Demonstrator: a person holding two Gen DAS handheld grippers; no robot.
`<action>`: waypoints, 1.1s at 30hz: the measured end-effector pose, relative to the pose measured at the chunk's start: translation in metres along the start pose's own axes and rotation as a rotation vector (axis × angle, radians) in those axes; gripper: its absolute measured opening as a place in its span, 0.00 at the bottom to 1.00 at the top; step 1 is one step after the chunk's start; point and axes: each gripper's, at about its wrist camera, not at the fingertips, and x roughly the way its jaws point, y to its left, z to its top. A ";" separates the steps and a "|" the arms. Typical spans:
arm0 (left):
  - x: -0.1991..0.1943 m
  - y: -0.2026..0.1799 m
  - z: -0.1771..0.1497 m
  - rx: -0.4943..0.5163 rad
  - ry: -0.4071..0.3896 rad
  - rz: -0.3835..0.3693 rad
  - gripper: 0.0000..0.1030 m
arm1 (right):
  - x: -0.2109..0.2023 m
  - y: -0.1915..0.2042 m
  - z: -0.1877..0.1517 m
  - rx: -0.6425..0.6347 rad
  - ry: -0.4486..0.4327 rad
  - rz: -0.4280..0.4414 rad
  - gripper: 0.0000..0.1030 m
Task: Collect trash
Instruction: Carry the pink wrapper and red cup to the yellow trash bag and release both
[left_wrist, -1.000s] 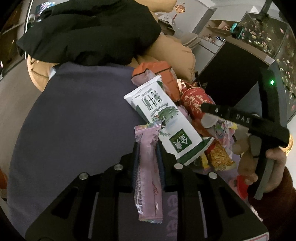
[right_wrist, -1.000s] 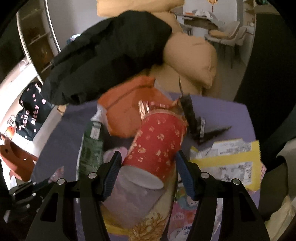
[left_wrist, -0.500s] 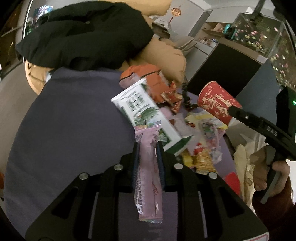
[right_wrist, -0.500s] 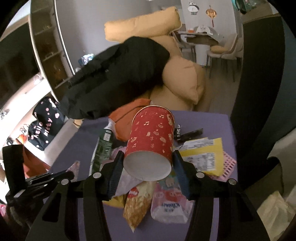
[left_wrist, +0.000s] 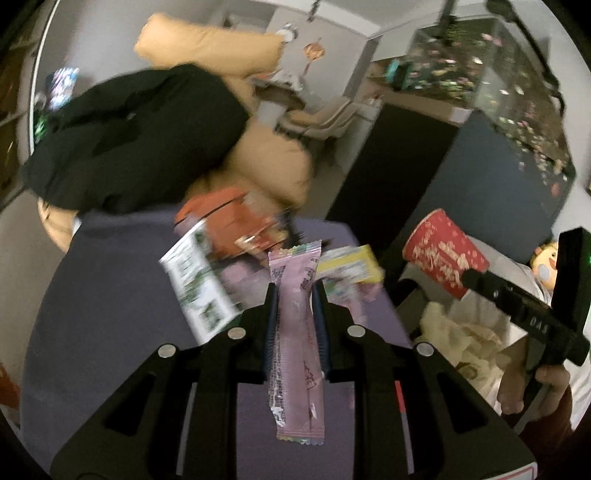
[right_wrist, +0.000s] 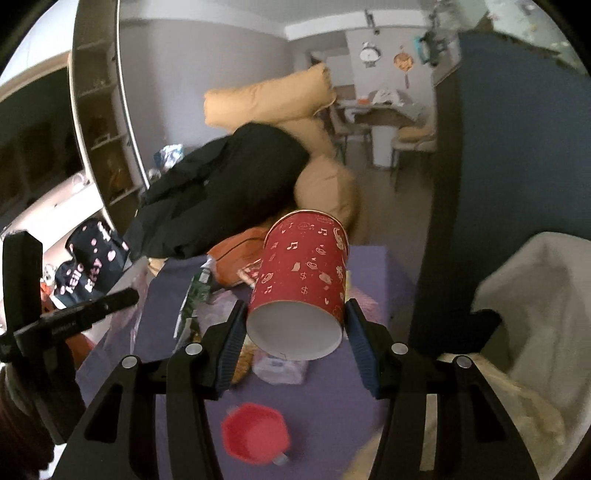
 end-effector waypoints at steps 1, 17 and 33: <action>0.000 -0.014 0.003 0.016 -0.011 -0.012 0.18 | -0.013 -0.007 -0.001 0.000 -0.018 -0.015 0.49; 0.050 -0.195 -0.003 0.167 -0.004 -0.250 0.18 | -0.148 -0.137 -0.037 0.113 -0.155 -0.263 0.49; 0.106 -0.257 -0.062 0.276 0.124 -0.386 0.18 | -0.154 -0.182 -0.074 0.207 -0.134 -0.312 0.49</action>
